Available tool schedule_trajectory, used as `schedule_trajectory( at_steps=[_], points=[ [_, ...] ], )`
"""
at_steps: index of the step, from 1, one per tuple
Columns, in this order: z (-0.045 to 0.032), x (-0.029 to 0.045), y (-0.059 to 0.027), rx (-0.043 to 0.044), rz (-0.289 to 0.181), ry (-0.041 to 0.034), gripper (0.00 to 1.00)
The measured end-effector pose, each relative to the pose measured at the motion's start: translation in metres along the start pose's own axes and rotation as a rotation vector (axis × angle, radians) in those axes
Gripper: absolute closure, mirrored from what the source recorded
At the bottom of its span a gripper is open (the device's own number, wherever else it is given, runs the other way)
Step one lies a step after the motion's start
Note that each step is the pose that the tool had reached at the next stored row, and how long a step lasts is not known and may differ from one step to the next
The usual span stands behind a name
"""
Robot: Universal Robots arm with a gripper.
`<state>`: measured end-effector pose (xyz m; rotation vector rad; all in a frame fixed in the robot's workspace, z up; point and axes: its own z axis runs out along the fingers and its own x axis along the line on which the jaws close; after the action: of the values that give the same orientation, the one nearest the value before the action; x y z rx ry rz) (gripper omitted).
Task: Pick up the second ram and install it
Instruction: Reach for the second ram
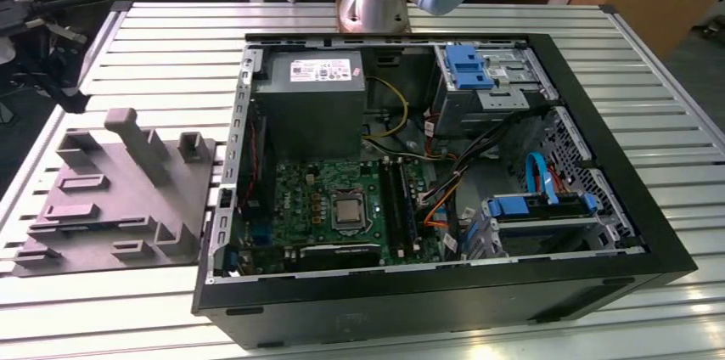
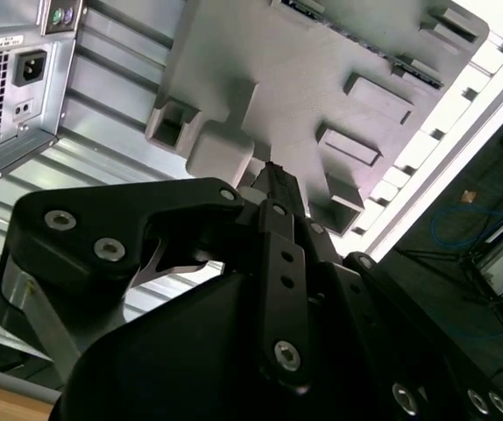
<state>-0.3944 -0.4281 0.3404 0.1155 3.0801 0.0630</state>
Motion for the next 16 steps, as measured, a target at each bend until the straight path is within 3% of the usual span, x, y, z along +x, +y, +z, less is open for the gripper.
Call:
schedule_trajectory(
  at_steps=[16],
  points=[
    [0.0130,0.0068,-0.0197,0.0000,0.000,0.0001,0.90]
  ],
)
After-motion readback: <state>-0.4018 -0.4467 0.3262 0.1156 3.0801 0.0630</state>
